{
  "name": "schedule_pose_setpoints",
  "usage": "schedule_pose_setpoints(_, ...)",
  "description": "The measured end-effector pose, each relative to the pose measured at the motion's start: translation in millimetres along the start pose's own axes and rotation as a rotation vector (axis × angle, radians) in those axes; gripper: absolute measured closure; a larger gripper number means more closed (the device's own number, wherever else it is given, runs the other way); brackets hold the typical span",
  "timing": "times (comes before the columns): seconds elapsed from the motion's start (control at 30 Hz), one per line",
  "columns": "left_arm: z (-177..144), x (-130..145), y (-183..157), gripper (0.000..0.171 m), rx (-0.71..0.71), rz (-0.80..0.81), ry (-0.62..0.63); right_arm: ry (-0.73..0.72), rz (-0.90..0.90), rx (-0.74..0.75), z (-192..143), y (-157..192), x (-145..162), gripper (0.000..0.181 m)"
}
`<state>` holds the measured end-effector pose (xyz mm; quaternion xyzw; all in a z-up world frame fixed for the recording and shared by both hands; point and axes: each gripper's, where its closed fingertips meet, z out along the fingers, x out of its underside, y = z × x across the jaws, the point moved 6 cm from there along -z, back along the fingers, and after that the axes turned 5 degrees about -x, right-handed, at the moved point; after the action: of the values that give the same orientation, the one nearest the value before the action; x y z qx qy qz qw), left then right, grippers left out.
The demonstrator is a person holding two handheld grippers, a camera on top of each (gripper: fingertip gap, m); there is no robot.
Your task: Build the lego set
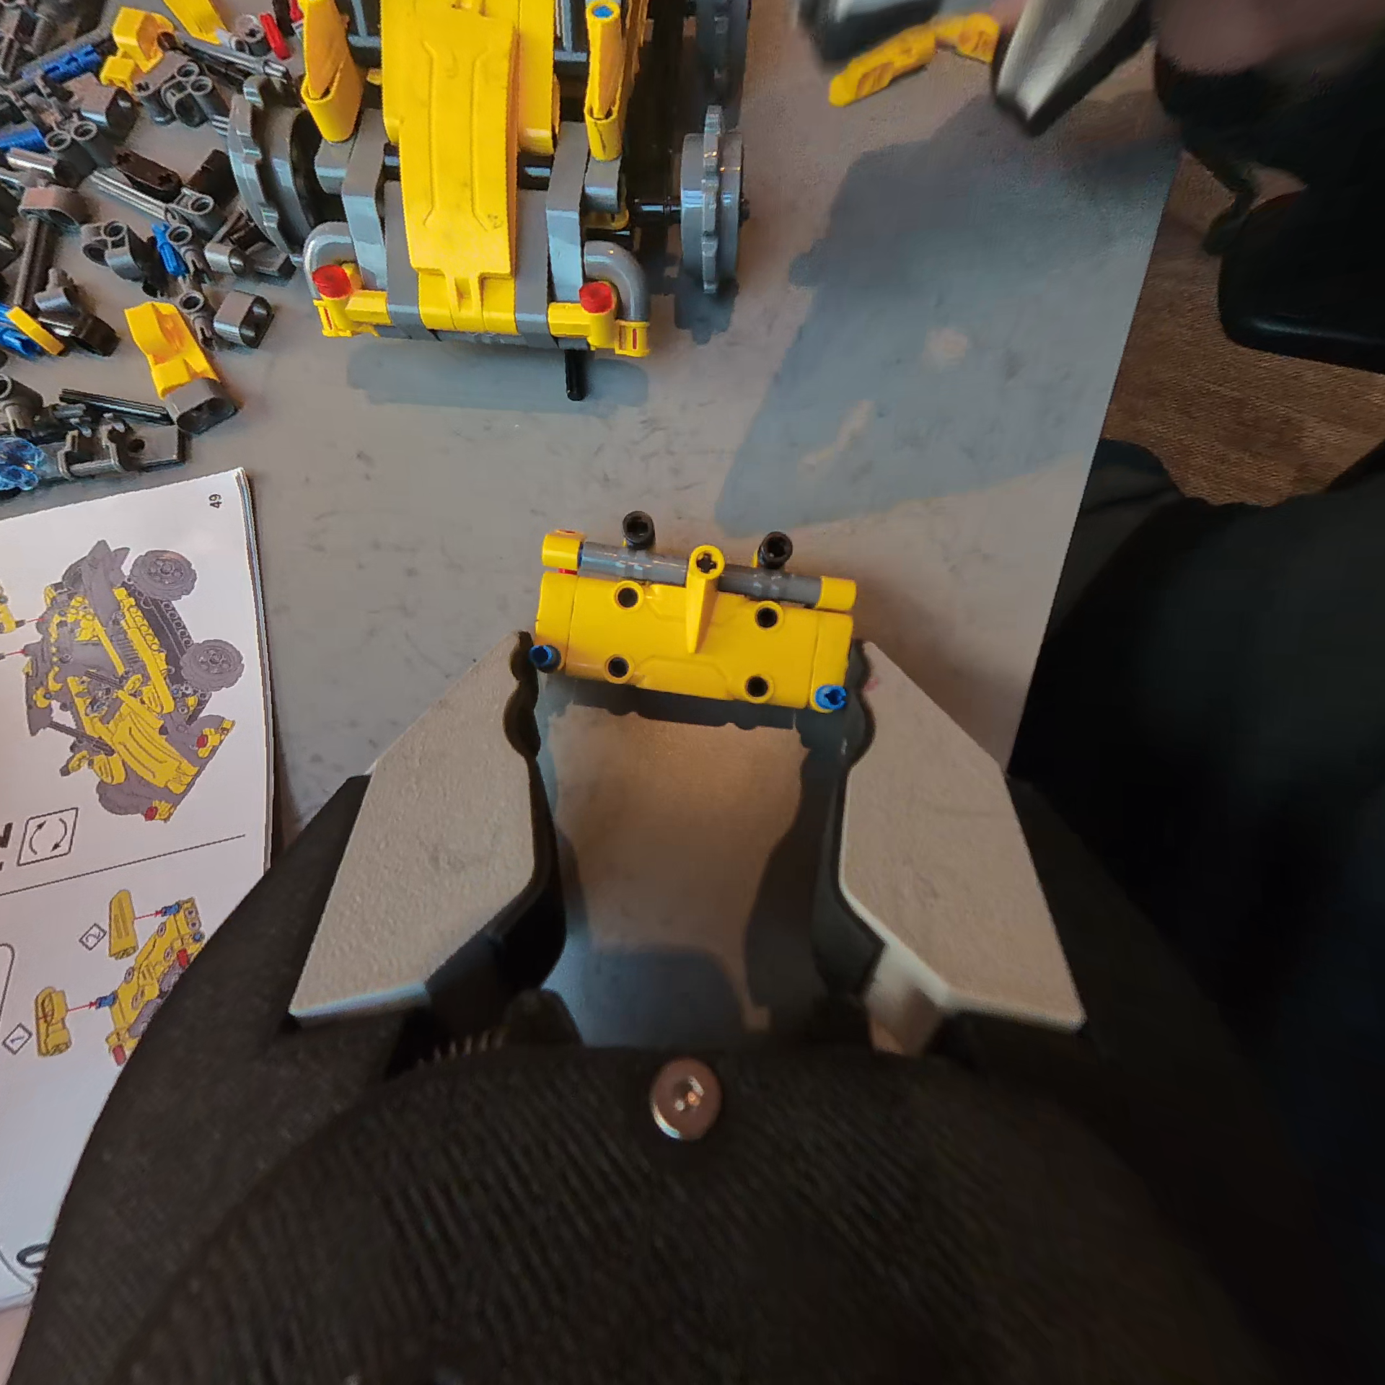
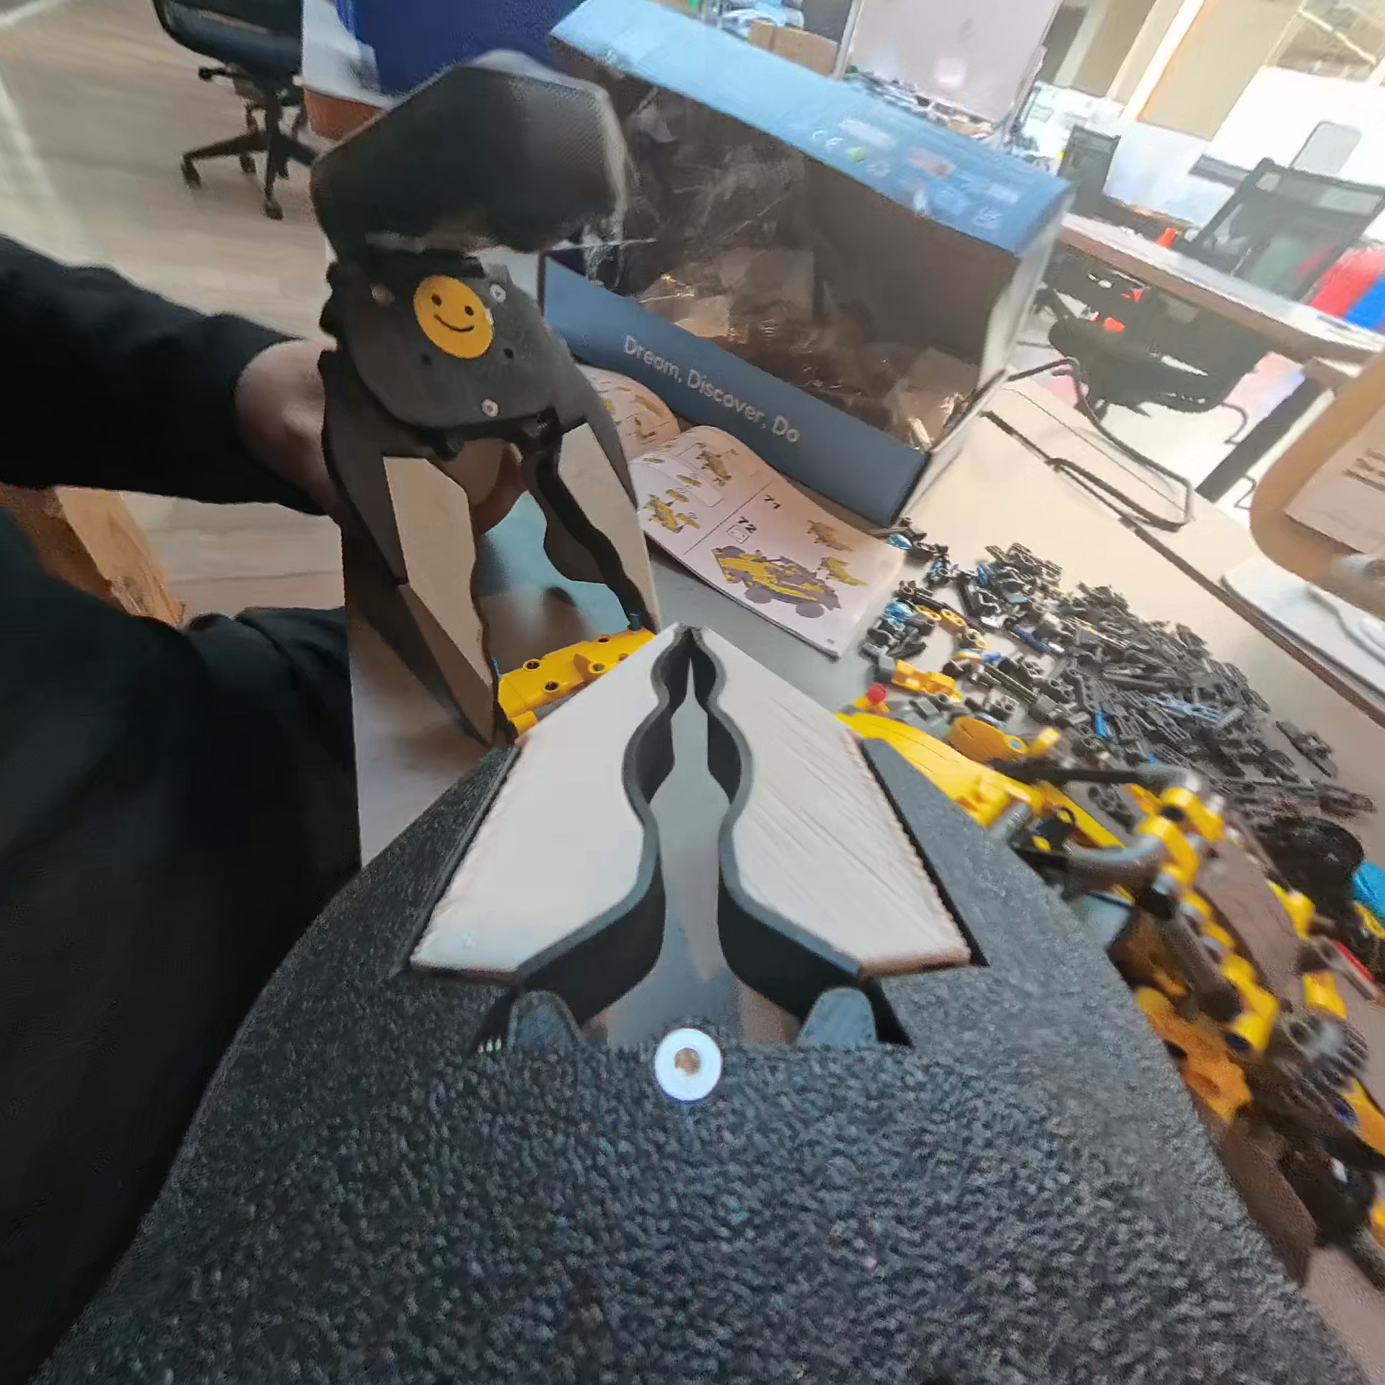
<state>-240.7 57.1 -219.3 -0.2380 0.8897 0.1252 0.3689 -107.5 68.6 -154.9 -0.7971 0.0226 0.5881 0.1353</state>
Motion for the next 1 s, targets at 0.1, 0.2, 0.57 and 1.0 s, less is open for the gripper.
schedule_pose_setpoints(0.1,0,0,0,0.091,-0.006,-0.005,0.002,0.006,0.038,0.055,-24,-15,-4,0.181)
schedule_pose_setpoints(0.2,-1,1,0,0.088,-0.014,-0.011,0.004,0.031,0.054,0.112,-52,-29,-7,0.180)
schedule_pose_setpoints(0.57,-6,6,2,0.086,-0.030,-0.025,0.010,0.248,0.113,0.100,-105,-28,17,0.161)
schedule_pose_setpoints(1.0,-4,4,7,0.093,-0.021,-0.013,0.010,0.237,0.035,0.096,-87,-19,24,0.167)
